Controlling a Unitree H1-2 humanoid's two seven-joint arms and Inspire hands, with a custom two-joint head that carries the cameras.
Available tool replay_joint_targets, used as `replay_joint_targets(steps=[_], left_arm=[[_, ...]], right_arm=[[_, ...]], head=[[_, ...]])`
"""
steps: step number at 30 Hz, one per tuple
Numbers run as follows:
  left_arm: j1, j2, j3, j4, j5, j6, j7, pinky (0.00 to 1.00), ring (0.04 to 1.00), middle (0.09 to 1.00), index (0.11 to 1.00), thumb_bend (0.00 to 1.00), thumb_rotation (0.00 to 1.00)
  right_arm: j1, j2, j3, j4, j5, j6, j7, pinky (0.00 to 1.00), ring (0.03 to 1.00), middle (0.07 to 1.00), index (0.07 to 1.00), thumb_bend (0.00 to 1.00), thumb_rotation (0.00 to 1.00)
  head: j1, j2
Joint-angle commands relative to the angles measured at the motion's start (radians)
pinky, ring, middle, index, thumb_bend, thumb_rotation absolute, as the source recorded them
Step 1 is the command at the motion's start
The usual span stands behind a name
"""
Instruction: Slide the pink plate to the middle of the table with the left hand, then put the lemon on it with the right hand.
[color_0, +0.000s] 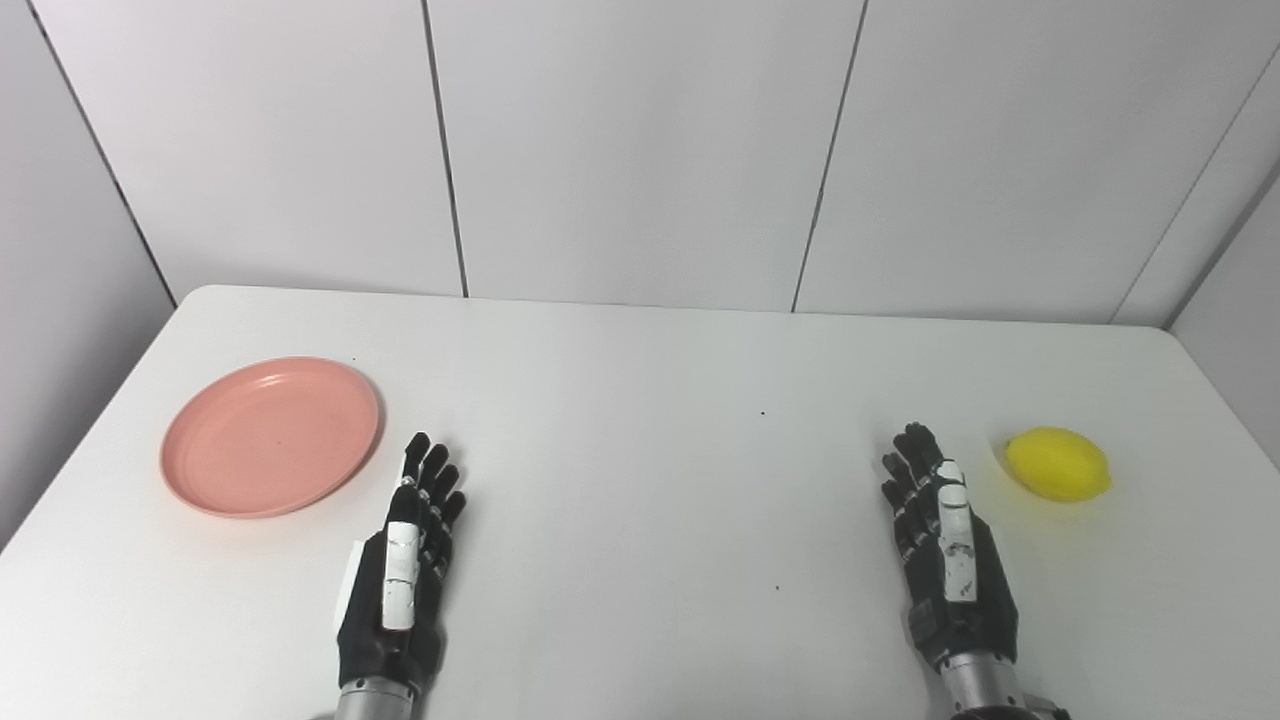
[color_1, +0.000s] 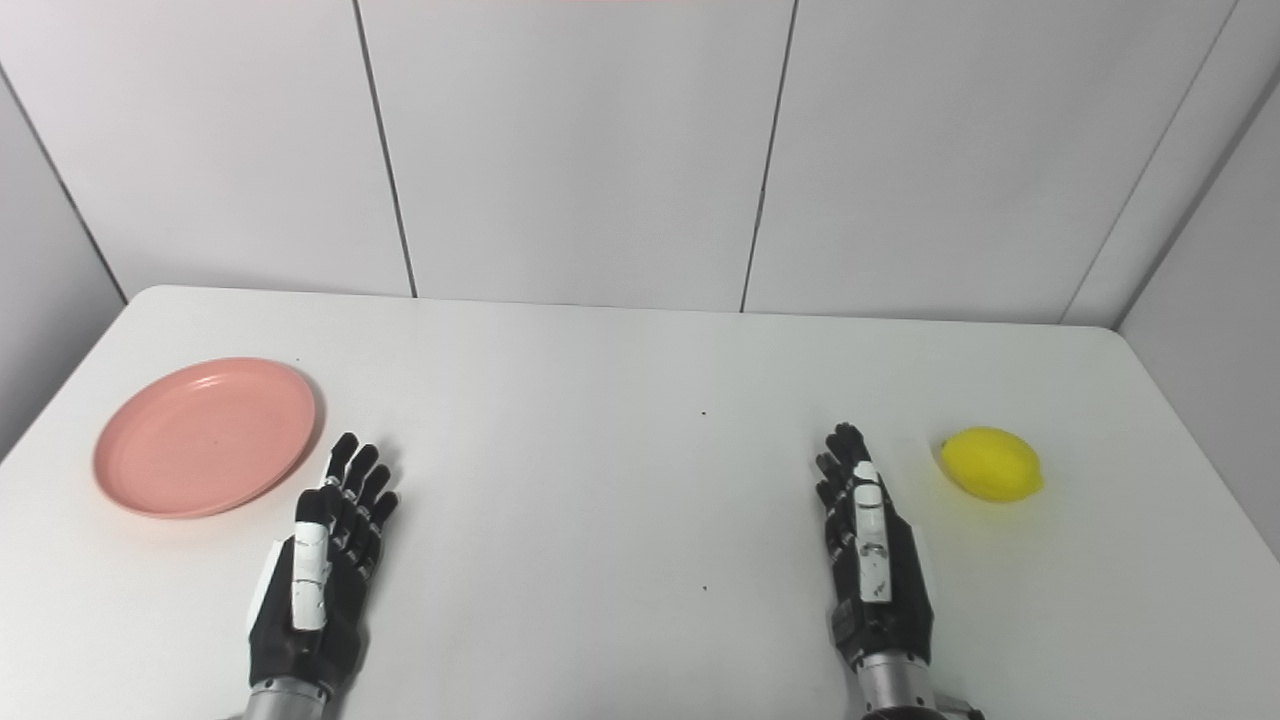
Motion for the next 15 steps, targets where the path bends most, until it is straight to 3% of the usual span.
replay_joint_targets(steps=[1,15], left_arm=[[0.033,0.004,0.003,0.086,0.002,-0.025,0.002,1.0,1.0,0.999,1.0,0.89,0.9],[0.032,-0.016,-0.015,0.127,0.017,-0.07,0.023,1.0,1.0,0.992,1.0,0.89,0.89]], right_arm=[[0.027,-0.007,-0.008,0.057,0.016,0.029,0.014,1.0,0.959,0.953,0.925,0.64,0.87],[0.025,-0.032,-0.018,0.087,0.052,0.021,0.043,1.0,0.978,0.982,0.951,0.62,0.89]], head=[[0.001,0.0],[0.055,-0.047]])
